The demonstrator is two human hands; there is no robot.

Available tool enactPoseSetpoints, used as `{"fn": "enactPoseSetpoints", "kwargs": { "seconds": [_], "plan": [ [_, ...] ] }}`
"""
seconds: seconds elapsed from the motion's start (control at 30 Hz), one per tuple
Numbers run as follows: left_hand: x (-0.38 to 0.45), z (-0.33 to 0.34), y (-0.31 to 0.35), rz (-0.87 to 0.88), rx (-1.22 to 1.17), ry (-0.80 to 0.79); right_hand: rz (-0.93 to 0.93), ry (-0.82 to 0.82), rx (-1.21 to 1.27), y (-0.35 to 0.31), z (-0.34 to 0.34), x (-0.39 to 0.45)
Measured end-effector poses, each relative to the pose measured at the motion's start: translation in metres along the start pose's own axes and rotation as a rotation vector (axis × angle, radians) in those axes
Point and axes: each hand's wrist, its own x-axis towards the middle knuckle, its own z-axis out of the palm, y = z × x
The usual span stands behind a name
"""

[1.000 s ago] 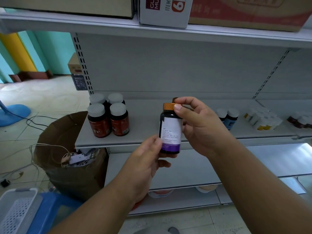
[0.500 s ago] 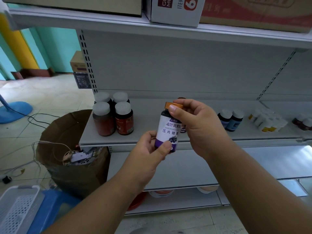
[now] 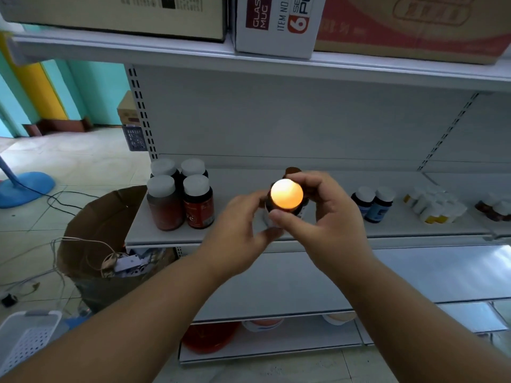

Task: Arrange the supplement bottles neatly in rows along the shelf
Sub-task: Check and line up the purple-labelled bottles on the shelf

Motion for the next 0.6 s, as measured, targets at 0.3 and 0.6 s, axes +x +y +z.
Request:
{"fn": "enactPoseSetpoints", "kwargs": {
  "seconds": [0.3,0.6],
  "plan": [
    [0.01,0.004,0.01,0.282,0.106,0.216,-0.318,0.035,-0.205,-0.003,-0.019,-0.013],
    [-0.02,-0.013,0.055,-0.503,-0.659,-0.406,0.721,-0.213,0.259,0.003,-0.035,0.015]
  ]
}}
